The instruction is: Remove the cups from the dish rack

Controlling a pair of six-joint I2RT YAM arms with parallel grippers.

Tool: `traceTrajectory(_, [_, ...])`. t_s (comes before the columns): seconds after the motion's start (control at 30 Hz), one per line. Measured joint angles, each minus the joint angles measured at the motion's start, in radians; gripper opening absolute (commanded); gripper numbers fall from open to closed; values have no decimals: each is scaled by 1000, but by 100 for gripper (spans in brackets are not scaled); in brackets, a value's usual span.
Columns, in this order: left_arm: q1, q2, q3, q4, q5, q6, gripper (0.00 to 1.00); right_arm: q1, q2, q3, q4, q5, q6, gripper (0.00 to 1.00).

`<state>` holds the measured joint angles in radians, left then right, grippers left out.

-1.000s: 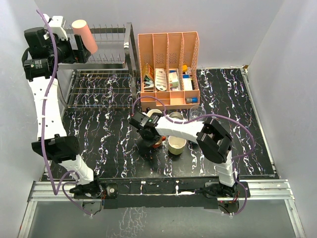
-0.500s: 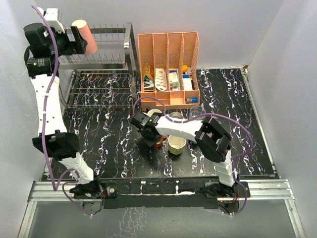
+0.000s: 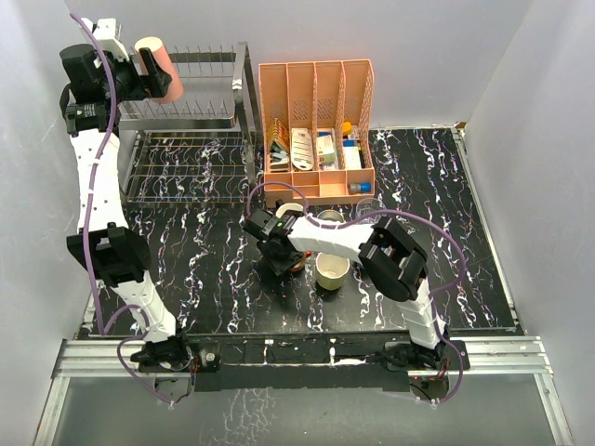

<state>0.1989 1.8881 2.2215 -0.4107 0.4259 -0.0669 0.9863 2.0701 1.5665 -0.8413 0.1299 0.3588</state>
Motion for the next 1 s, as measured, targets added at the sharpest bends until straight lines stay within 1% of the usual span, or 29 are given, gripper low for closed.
traceTrajectory(0.07, [-3, 0, 0, 12, 8, -2, 97, 0, 3, 5, 2, 1, -6, 45])
traceTrajectory(0.13, [-6, 0, 0, 24, 10, -5, 97, 0, 5, 9, 2, 5, -11, 49])
traceTrajectory(0.47, [-37, 31, 39, 59, 2, -4, 97, 3, -19, 57, -18, 29, -9, 62])
traceTrajectory(0.53, [-51, 50, 53, 68, -6, 0, 97, 10, -45, 63, -22, 37, -5, 64])
traceTrajectory(0.73, [-75, 103, 62, 86, -41, -1, 97, 26, -153, 82, -23, 58, 14, 65])
traceTrajectory(0.83, [-77, 122, 62, 103, -55, -5, 92, 31, -196, 94, -22, 58, 26, 65])
traceTrajectory(1.0, [-77, 133, 62, 138, -68, -24, 74, 40, -270, 94, -18, 50, 49, 64])
